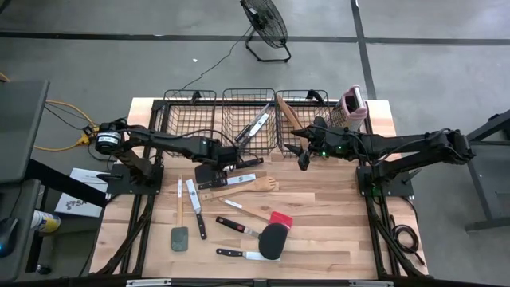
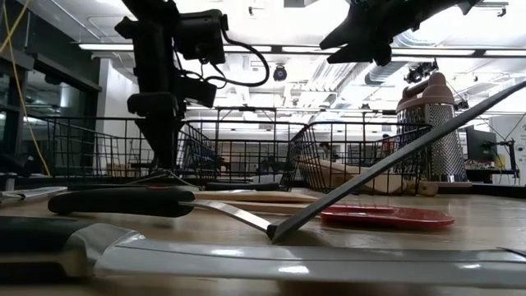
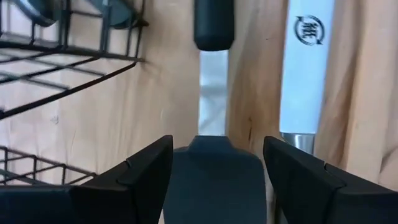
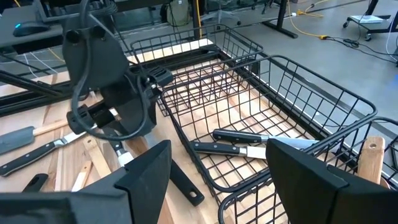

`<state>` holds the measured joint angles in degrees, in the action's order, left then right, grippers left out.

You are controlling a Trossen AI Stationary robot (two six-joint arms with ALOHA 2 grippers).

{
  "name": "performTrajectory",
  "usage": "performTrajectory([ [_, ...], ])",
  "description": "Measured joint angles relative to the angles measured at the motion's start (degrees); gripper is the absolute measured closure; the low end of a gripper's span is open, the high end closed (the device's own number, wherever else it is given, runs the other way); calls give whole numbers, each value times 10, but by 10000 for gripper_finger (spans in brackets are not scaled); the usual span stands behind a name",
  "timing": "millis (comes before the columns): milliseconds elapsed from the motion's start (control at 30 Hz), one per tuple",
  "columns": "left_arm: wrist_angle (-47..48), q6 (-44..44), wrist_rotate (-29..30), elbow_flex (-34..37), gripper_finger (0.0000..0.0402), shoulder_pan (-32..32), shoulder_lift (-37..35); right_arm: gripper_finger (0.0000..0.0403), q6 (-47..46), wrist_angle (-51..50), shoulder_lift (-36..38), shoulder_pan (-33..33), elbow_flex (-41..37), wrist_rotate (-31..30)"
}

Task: Pick & Place Kitchen Items
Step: Put the black spatula into the left black wire basket

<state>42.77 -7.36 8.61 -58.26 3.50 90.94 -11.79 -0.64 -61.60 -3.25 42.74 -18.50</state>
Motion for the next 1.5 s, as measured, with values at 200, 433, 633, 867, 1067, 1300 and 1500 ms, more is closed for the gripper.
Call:
performTrajectory([
  [200,0,43,36,0,158,-27,0,149,0,0,0,0,0,0],
  [433,3,45,116,0,158,-63,0,149,-1,0,0,0,0,0],
  [633,2,50,127,0,158,-87,0,149,-6,0,0,0,0,4],
  [867,-37,27,127,0,158,-100,0,149,-6,0,0,3,0,4],
  [1067,-51,26,125,0,158,-99,1,149,-11,0,0,3,0,4],
  [1300,-52,45,117,-1,158,-100,44,149,-13,0,0,3,0,4],
  [1500,-46,37,150,0,158,-99,69,149,-15,-4,0,3,0,4],
])
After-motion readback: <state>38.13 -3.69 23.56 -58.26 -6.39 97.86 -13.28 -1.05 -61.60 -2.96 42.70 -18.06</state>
